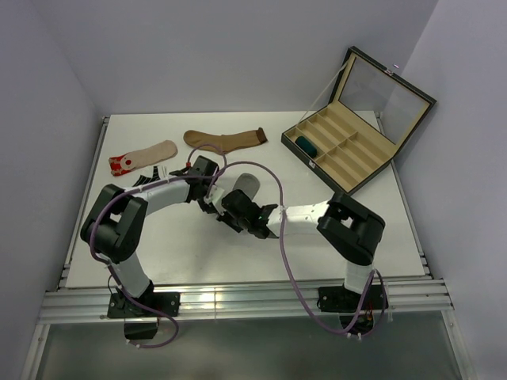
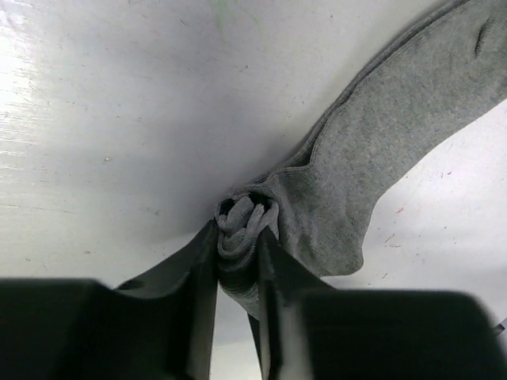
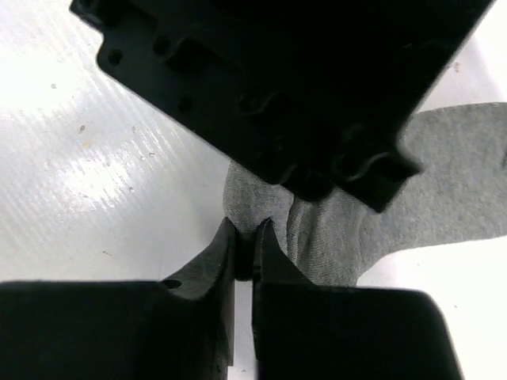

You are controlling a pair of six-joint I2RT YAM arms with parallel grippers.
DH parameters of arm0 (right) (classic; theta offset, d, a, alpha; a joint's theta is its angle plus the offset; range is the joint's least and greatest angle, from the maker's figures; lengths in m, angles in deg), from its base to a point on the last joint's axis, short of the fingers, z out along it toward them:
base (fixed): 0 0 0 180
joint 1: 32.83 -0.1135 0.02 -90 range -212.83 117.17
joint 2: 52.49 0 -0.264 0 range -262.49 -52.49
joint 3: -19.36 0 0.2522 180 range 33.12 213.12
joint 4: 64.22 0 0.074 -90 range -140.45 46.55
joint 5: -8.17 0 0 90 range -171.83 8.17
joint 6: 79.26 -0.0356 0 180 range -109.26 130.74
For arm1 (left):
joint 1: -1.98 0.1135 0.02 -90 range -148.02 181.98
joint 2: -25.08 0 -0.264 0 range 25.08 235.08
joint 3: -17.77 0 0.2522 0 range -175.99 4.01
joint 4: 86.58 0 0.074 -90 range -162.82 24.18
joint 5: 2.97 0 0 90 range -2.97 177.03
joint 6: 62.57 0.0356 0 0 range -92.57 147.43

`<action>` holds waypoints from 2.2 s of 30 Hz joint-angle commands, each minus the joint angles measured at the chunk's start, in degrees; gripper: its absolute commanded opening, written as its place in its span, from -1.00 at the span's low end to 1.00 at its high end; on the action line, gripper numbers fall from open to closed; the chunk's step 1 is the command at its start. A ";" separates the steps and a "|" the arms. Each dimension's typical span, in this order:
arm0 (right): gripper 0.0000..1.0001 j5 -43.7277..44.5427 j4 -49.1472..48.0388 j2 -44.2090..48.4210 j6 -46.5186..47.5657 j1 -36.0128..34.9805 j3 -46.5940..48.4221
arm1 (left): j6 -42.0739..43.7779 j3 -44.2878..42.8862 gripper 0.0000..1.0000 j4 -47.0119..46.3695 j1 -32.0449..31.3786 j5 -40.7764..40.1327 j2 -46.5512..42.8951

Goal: Roll the socks
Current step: Roll the sock at the center of the board.

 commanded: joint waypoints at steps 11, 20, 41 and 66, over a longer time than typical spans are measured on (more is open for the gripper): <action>-1.00 -39.90 18.22 -2.75 -6.46 13.50 9.98 | -4.10 9.17 0.43 -3.25 0.14 -11.67 -15.32; -1.00 -56.54 25.70 -11.37 -10.86 19.65 18.08 | -10.08 18.24 0.41 -10.81 0.23 -9.93 -22.29; -0.96 -54.44 21.93 -14.63 -17.72 22.03 17.83 | -17.21 18.77 -0.16 -9.15 -2.67 -9.84 -12.45; 0.12 -0.39 7.25 8.76 2.23 0.95 1.82 | 5.65 -1.08 -0.66 1.48 -0.39 -4.21 3.37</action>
